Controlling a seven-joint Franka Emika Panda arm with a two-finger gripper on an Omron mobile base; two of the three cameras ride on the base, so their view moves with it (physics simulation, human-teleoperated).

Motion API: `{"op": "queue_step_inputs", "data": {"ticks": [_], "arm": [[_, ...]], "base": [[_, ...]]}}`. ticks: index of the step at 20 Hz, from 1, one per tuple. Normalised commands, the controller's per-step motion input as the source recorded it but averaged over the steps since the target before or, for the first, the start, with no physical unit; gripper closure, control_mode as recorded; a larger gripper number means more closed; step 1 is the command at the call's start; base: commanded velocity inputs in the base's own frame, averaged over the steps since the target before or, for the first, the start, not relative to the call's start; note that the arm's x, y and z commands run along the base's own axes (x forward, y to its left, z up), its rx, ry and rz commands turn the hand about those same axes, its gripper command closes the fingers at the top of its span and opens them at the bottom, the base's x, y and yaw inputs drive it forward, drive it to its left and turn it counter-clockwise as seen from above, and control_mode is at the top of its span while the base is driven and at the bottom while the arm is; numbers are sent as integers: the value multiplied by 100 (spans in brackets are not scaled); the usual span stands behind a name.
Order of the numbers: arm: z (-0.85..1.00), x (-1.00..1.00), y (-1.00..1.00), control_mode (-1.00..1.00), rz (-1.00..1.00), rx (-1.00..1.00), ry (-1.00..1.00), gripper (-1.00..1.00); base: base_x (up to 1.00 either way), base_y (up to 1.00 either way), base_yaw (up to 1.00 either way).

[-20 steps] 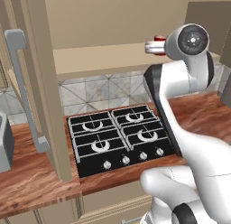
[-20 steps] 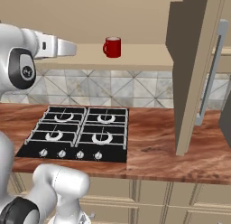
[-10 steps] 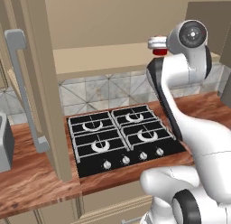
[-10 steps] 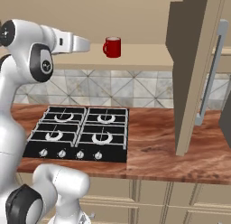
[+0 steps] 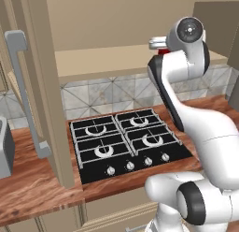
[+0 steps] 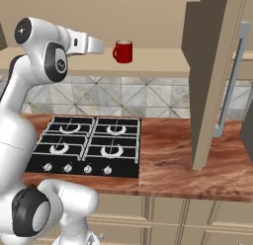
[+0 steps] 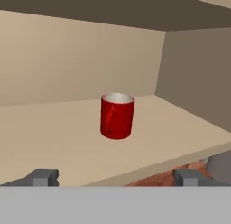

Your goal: Open the cabinet directly in front. Then move the beer and the mug to the dining counter with the jar on it.

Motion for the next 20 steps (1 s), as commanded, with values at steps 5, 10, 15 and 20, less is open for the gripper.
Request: {"op": "queue_step_inputs", "data": {"ticks": [5, 10, 15, 20], "arm": [[-8, 43, -10, -100, 0, 0, 1, -100], [-10, 26, -18, -100, 0, 0, 0, -100], [-4, 34, -3, -100, 0, 0, 0, -100], [-3, 36, 0, -100, 0, 0, 0, -100]], "base": [[0, 0, 0], [0, 0, 0], [0, 0, 0], [0, 0, 0]]}}
